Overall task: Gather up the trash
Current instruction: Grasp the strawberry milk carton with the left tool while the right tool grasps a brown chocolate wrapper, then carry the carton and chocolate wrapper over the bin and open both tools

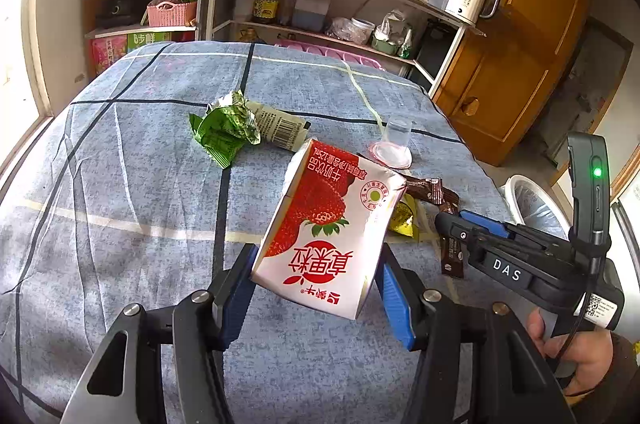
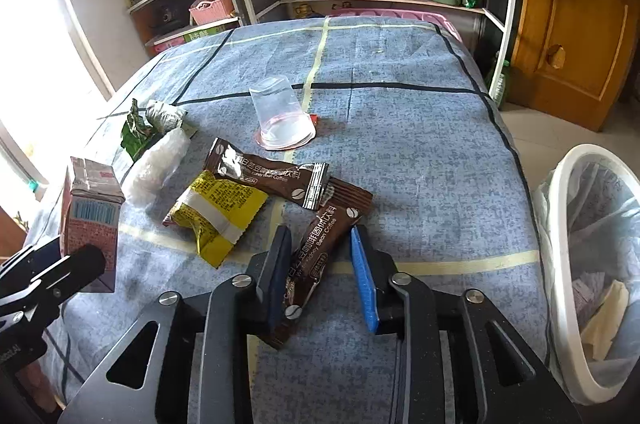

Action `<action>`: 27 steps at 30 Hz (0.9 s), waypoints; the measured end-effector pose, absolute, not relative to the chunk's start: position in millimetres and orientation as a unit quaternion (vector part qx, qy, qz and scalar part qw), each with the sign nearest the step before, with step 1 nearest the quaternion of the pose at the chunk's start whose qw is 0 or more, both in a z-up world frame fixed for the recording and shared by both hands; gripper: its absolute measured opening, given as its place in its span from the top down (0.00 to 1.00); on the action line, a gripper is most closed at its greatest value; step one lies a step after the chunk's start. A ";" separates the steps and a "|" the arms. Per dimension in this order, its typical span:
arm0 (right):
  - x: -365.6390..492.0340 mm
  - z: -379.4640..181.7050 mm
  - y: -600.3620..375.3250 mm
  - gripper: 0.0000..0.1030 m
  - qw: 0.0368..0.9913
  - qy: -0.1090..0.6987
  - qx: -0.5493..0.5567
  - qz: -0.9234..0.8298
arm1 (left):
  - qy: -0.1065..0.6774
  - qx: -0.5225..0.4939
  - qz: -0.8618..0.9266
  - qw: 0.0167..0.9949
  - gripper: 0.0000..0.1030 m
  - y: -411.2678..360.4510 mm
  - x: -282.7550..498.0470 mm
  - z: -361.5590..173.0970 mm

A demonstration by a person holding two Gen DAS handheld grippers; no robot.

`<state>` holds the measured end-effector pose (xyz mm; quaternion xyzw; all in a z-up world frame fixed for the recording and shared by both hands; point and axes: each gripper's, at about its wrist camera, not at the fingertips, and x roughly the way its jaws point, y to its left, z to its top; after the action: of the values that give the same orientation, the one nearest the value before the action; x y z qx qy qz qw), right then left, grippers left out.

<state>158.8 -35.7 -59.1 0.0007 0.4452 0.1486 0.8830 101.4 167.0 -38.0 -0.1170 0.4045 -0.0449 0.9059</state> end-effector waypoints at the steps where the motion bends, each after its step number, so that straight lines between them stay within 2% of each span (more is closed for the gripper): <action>1: 157.8 -59.4 -38.1 0.78 0.883 0.446 0.005 0.149 | 0.404 -0.116 -0.046 0.906 0.44 165.6 100.9 -37.2; 10: 151.9 -60.0 -52.7 0.83 0.881 0.442 0.031 0.166 | 0.405 -0.116 -0.057 0.905 0.44 154.5 101.5 -37.3; 27: 136.7 -47.0 -75.1 0.83 0.886 0.424 0.056 0.178 | 0.396 -0.105 -0.072 0.910 0.44 132.4 100.2 -22.6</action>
<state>136.7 -75.1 -47.0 0.0560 0.4239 0.1777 0.8863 100.2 132.4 -22.6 -0.1046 0.3957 -0.0723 0.9095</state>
